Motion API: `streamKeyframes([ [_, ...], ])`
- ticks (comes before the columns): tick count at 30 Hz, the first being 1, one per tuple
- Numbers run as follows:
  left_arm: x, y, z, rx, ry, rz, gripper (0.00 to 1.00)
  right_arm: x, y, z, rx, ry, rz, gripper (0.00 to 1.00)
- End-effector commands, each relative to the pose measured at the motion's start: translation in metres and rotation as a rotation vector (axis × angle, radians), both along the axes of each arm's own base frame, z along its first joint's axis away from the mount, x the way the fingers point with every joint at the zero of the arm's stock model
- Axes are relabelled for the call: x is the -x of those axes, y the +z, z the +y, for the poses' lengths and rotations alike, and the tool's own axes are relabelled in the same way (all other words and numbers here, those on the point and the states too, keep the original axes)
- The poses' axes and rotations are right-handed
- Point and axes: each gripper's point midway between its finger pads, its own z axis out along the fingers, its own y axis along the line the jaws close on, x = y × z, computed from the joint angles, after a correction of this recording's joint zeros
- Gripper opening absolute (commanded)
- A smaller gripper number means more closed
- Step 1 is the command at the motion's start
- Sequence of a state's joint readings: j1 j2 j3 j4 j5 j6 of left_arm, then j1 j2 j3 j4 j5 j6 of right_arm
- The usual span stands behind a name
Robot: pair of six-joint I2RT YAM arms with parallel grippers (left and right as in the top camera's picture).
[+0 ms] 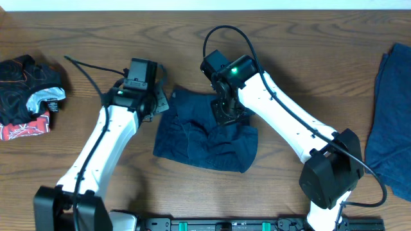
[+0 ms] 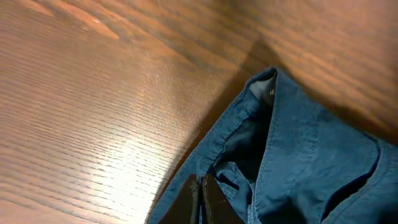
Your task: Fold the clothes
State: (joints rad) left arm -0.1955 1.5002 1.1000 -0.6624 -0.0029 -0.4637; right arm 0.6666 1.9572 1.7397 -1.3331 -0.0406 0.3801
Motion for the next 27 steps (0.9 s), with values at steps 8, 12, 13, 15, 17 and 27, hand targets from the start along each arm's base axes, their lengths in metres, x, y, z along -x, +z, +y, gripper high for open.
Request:
streamKeyframes([
  [8, 0.002, 0.009, 0.012, -0.019, 0.016, -0.022, 0.06, -0.006, 0.003, 0.036, -0.092, 0.045, -0.060, 0.45],
  [12, 0.002, 0.009, 0.013, -0.019, 0.018, -0.022, 0.06, -0.007, 0.006, 0.056, -0.139, 0.084, -0.099, 0.59],
  [13, 0.002, 0.009, 0.014, -0.019, 0.022, -0.021, 0.06, -0.008, 0.007, 0.061, -0.151, 0.091, -0.111, 0.61],
  [15, 0.002, 0.009, 0.018, -0.020, 0.032, -0.020, 0.06, -0.009, 0.008, 0.068, -0.170, 0.101, -0.127, 0.66],
  [17, 0.002, 0.009, 0.023, -0.019, 0.048, -0.019, 0.06, -0.012, 0.010, 0.076, -0.197, 0.110, -0.145, 0.63],
  [27, 0.007, 0.021, 0.049, -0.017, 0.124, -0.035, 0.06, -0.030, 0.027, 0.118, -0.367, 0.152, -0.247, 0.66],
])
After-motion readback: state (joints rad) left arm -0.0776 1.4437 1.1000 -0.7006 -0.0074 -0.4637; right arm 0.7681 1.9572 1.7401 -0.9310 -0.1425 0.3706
